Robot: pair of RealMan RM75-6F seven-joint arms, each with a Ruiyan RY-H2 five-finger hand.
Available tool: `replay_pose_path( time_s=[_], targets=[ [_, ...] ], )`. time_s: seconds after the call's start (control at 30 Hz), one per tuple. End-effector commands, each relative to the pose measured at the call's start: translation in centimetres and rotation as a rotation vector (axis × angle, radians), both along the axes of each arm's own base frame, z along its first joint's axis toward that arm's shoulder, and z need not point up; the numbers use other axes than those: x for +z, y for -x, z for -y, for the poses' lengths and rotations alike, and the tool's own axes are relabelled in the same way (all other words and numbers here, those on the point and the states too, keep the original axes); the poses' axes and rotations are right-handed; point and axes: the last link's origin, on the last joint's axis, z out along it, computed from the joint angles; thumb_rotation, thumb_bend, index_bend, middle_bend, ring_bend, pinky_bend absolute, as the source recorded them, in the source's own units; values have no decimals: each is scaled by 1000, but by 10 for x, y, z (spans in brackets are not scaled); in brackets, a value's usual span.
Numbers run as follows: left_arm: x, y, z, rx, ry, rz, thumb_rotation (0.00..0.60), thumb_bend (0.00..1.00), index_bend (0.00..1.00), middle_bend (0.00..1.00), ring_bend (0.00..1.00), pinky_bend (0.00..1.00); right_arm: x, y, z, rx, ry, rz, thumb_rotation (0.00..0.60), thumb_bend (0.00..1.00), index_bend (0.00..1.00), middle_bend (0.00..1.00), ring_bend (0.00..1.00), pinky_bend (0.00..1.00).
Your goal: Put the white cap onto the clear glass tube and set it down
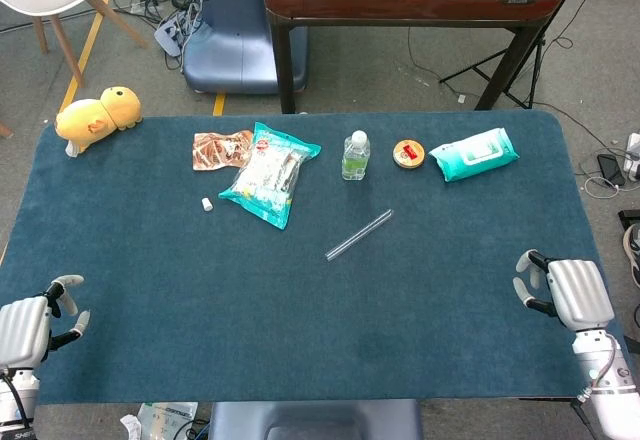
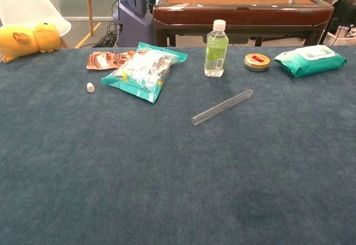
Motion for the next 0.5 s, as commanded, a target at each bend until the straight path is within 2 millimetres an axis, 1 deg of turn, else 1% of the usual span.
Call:
replay_pose_path(
  time_s=[0.03, 0.2, 0.37, 0.4, 0.5],
  targets=[
    [-1, 0, 0, 0, 1, 2, 600, 294, 327, 598, 574, 703, 0, 0, 0, 0, 0, 1, 600, 357, 522, 682, 700, 774],
    [1, 1, -1, -12, 6, 2, 600, 294, 329, 598, 575, 700, -1, -3, 0, 7, -2, 2, 600, 357, 522, 683, 700, 774],
    [5, 0, -10, -39, 2, 20, 600, 293, 331, 598, 595, 703, -2, -6, 3, 15, 0, 2, 600, 357, 522, 682, 700, 774],
    [5, -1, -14, -47, 4, 24, 600, 293, 332, 599, 607, 715, -2, -7, 3, 16, 0, 2, 600, 358, 522, 682, 700, 774],
    [6, -4, -29, -79, 20, 36, 600, 293, 333, 634, 660, 809, -1, -9, 6, 21, 3, 2, 600, 357, 522, 683, 700, 774]
  ],
)
